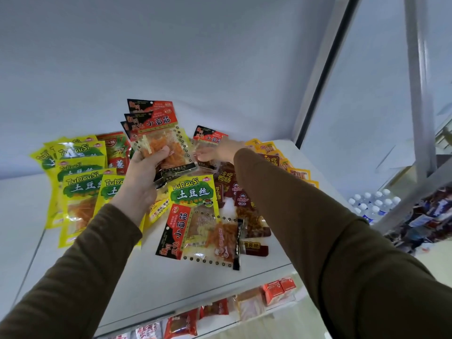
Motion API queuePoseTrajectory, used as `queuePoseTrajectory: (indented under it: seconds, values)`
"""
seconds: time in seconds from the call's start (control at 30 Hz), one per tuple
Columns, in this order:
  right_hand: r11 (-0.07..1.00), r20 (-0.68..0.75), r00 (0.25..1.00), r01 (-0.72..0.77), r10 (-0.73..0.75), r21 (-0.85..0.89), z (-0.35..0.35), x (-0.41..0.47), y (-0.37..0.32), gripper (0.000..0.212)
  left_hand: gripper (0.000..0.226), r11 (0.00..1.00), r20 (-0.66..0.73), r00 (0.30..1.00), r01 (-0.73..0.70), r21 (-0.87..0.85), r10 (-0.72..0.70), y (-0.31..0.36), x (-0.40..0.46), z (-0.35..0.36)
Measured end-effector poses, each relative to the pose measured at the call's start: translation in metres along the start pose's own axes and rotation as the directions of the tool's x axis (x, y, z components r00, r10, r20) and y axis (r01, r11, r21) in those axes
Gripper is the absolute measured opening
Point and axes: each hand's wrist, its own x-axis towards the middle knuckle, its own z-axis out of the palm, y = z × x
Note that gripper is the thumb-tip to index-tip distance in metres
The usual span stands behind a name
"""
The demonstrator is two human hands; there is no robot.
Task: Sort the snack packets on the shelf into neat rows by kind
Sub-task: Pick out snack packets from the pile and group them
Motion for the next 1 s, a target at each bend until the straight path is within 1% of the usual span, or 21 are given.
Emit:
queuePoseTrajectory:
  seconds: [0.03, 0.07, 0.1, 0.13, 0.17, 0.2, 0.23, 0.27, 0.3, 0.33, 0.4, 0.5, 0.57, 0.63, 0.7, 0.73, 0.77, 0.83, 0.87, 0.9, 1.0]
  values:
    - [0.999, -0.039, 0.999, -0.011, 0.013, 0.041, 0.001, -0.001, 0.001, 0.123, 0.026, 1.000, -0.004, 1.000, -0.001, 0.004, 0.001, 0.000, 0.000, -0.002]
    - [0.992, -0.080, 0.997, -0.010, 0.021, 0.128, 0.003, -0.001, 0.003, 0.122, 0.028, 1.000, -0.007, 1.000, -0.002, 0.008, 0.003, 0.001, 0.000, -0.004]
    - [0.966, -0.124, 0.992, 0.004, 0.029, 0.259, 0.006, -0.001, 0.006, 0.119, 0.030, 1.000, -0.009, 1.000, -0.004, 0.012, 0.004, 0.002, 0.000, -0.005]
    - [0.910, -0.171, 0.985, 0.041, 0.034, 0.414, 0.007, -0.002, 0.008, 0.113, 0.033, 1.000, -0.012, 1.000, -0.005, 0.014, 0.005, 0.003, 0.000, -0.007]
    - [0.813, -0.212, 0.977, 0.095, 0.036, 0.575, 0.008, -0.002, 0.011, 0.105, 0.036, 1.000, -0.014, 1.000, -0.007, 0.017, 0.007, 0.003, 0.000, -0.009]
    - [0.686, -0.233, 0.972, 0.150, 0.030, 0.712, 0.008, -0.003, 0.012, 0.098, 0.039, 1.000, -0.014, 1.000, -0.009, 0.019, 0.009, 0.003, 0.000, -0.011]
    - [0.559, -0.245, 0.969, 0.195, 0.014, 0.806, 0.007, -0.005, 0.012, 0.093, 0.041, 1.000, -0.013, 1.000, -0.009, 0.020, 0.010, 0.004, 0.001, -0.013]
    - [0.458, -0.261, 0.965, 0.234, -0.004, 0.858, 0.006, -0.007, 0.012, 0.089, 0.043, 1.000, -0.012, 1.000, -0.005, 0.019, 0.005, 0.004, 0.001, -0.015]
    - [0.389, -0.289, 0.957, 0.271, -0.014, 0.880, 0.003, -0.009, 0.014, 0.087, 0.044, 1.000, -0.013, 1.000, 0.002, 0.019, -0.002, 0.004, 0.001, -0.017]
    - [0.344, -0.323, 0.946, 0.309, -0.018, 0.887, 0.000, -0.011, 0.016, 0.086, 0.045, 1.000, -0.016, 1.000, 0.011, 0.017, -0.011, 0.004, 0.001, -0.019]
    - [0.267, -0.384, 0.923, 0.375, -0.019, 0.888, -0.013, -0.017, 0.025, 0.092, 0.046, 1.000, -0.012, 1.000, 0.024, 0.006, -0.024, 0.004, 0.001, -0.022]
    - [0.214, -0.481, 0.876, 0.476, -0.030, 0.853, -0.043, -0.033, 0.045, 0.100, 0.042, 0.999, -0.001, 0.999, 0.049, 0.006, -0.049, 0.001, 0.001, -0.022]
    - [0.155, -0.516, 0.851, 0.524, -0.093, 0.837, -0.064, -0.049, 0.056, 0.100, 0.038, 0.997, 0.013, 0.997, 0.076, -0.014, -0.076, 0.000, -0.001, -0.016]
    - [0.056, -0.513, 0.840, 0.529, -0.178, 0.847, -0.081, -0.065, 0.063, 0.097, 0.041, 0.995, 0.029, 0.996, 0.089, -0.034, -0.088, 0.000, -0.003, -0.008]
    - [-0.028, -0.481, 0.840, 0.491, -0.252, 0.871, -0.095, -0.080, 0.065, 0.091, 0.053, 0.990, 0.064, 0.991, 0.125, -0.061, -0.121, 0.002, -0.007, 0.003]
    - [-0.055, -0.467, 0.838, 0.472, -0.283, 0.880, -0.099, -0.086, 0.064, 0.089, 0.055, 0.986, 0.086, 0.986, 0.148, -0.075, -0.142, 0.001, -0.009, 0.008]
    - [-0.073, -0.455, 0.835, 0.456, -0.309, 0.887, -0.102, -0.091, 0.062, 0.086, 0.050, 0.982, 0.104, 0.981, 0.173, -0.082, -0.164, 0.001, -0.012, 0.012]
    - [-0.071, -0.426, 0.835, 0.430, -0.348, 0.900, -0.102, -0.099, 0.055, 0.086, 0.027, 0.972, 0.121, 0.971, 0.217, -0.086, -0.206, 0.001, -0.017, 0.021]
    - [-0.045, -0.404, 0.840, 0.417, -0.361, 0.908, -0.100, -0.102, 0.051, 0.088, 0.021, 0.966, 0.144, 0.962, 0.244, -0.082, -0.231, 0.000, -0.019, 0.025]
    - [-0.003, -0.379, 0.849, 0.406, -0.369, 0.914, -0.096, -0.103, 0.047, 0.090, 0.025, 0.962, 0.174, 0.953, 0.263, -0.073, -0.247, -0.001, -0.022, 0.029]
    - [0.177, -0.297, 0.876, 0.384, -0.380, 0.906, -0.076, -0.102, 0.037, 0.099, 0.046, 0.944, 0.231, 0.930, 0.314, -0.099, -0.285, -0.002, -0.031, 0.035]
